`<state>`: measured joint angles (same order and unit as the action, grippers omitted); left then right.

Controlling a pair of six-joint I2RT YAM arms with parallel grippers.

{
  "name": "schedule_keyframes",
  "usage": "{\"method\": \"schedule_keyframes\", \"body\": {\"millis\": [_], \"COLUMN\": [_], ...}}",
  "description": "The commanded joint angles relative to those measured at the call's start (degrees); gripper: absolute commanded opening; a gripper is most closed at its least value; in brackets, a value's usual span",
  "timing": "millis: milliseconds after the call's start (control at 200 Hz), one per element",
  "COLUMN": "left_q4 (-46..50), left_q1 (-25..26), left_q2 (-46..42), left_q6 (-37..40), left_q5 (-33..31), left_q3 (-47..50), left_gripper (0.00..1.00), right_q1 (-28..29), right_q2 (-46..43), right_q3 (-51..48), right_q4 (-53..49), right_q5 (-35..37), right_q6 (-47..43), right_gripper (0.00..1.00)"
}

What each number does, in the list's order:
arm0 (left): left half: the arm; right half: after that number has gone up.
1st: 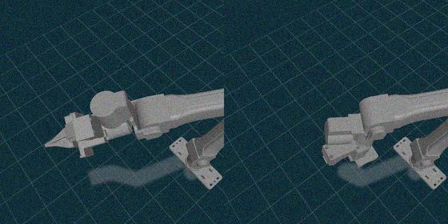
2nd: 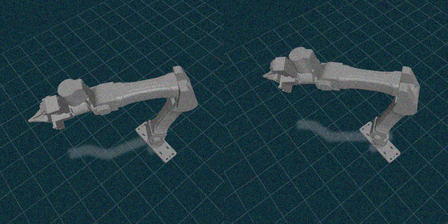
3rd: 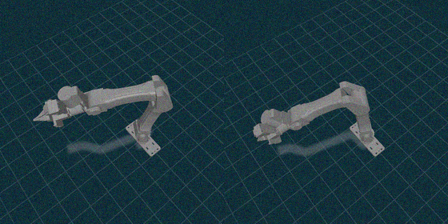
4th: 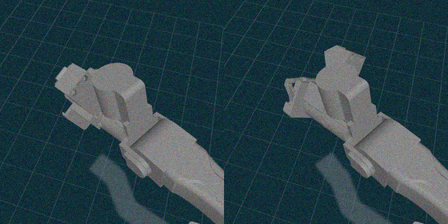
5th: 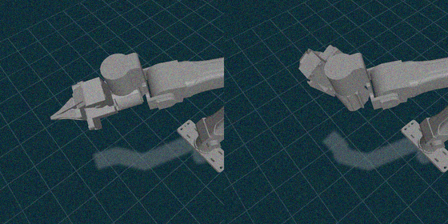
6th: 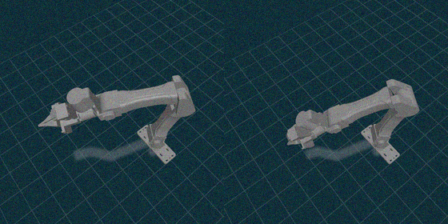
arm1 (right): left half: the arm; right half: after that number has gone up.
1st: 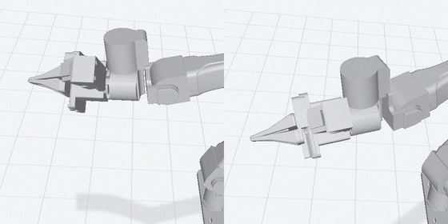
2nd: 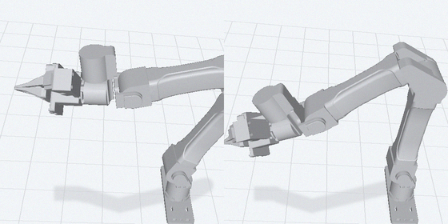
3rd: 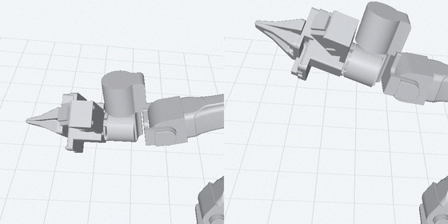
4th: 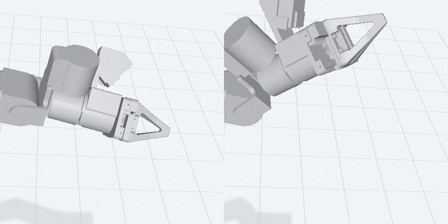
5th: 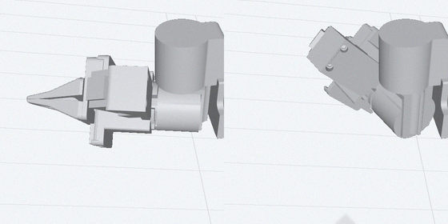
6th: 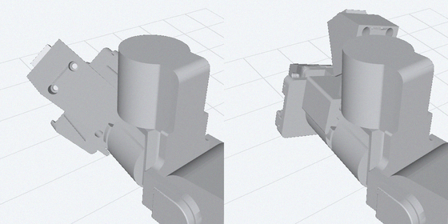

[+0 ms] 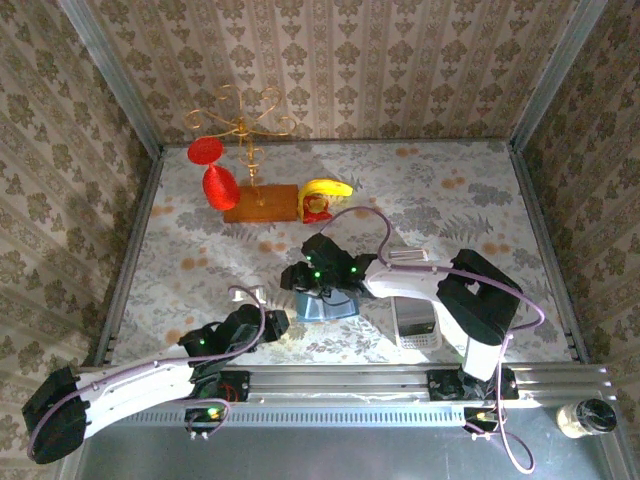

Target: Put the credit cards into the card holder

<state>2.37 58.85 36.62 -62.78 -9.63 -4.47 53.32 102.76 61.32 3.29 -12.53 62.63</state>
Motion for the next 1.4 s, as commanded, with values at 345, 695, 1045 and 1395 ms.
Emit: {"method": "schedule_keyframes", "body": {"millis": [345,695,1045,1395], "left_q4": [8.39,12.10,2.99,-7.54], "left_q1": [0.49,-0.58,-6.29,-8.04], "left_q2": [-7.54,-3.18,10.77,20.19], "left_q6": [-3.28,3.70,6.94,7.68], "left_q5": [-1.87,-3.22,4.16,12.67], "left_q3": [-2.07,-10.82,-14.58,-14.73], "left_gripper": [0.33,0.55,0.58,0.59], "right_q1": [-1.48,-17.35,-18.33,-18.34], "right_q2": [-3.81,-30.66,-60.86,-60.57], "right_q3": [12.39,8.47,-7.83,-14.23], "right_q4": [-8.44,-29.71,-46.88,-63.15], "right_q5": [-2.13,0.71,-4.38,9.42], "right_q6": [-11.06,-41.09,-110.60,-132.98], "right_gripper": [0.48,0.54,0.81,0.88]}}
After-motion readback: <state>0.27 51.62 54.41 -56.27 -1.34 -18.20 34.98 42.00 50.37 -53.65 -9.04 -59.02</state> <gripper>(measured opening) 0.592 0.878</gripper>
